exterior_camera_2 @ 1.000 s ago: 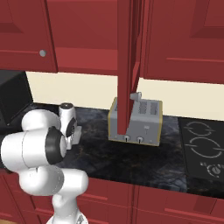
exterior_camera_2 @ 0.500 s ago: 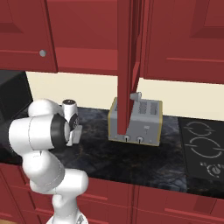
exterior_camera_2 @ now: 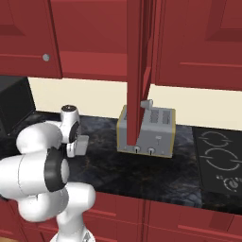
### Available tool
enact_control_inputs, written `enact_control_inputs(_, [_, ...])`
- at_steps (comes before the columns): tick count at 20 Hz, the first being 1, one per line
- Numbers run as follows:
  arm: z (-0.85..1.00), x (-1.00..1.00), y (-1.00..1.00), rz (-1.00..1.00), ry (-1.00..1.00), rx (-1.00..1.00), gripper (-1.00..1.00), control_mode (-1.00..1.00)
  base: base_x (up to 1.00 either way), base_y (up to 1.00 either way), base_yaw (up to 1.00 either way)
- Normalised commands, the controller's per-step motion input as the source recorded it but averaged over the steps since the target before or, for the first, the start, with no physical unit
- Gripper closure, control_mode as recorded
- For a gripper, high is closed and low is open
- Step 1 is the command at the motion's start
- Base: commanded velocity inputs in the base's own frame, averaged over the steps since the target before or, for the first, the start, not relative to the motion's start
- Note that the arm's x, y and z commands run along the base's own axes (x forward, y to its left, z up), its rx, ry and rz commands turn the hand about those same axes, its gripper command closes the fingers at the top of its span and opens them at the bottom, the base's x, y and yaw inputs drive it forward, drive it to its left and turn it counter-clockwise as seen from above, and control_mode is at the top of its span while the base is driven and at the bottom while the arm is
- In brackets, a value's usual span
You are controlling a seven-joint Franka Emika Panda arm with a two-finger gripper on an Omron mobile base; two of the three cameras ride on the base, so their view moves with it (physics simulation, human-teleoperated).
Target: Retrieve the tupperware from the cabinet, then place the raw meat into the tupperware to avoid contamination.
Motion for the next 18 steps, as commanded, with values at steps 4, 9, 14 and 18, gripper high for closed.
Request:
enact_control_inputs(4, [0.73,-0.22,0.0,-0.03,-0.06,0.03,-1.0,-1.0,0.0,0.0,0.0])
enact_control_inputs(9, [0.42,-0.15,0.04,-0.34,-0.06,0.08,-1.0,-1.0,0.0,0.0,0.0])
enact_control_inputs(14, [0.27,-0.12,0.11,-0.35,-0.03,0.02,-1.0,-1.0,0.0,0.0,0.0])
enact_control_inputs(18, [0.35,-0.05,0.06,-0.36,-0.01,0.07,-1.0,-1.0,0.0,0.0,0.0])
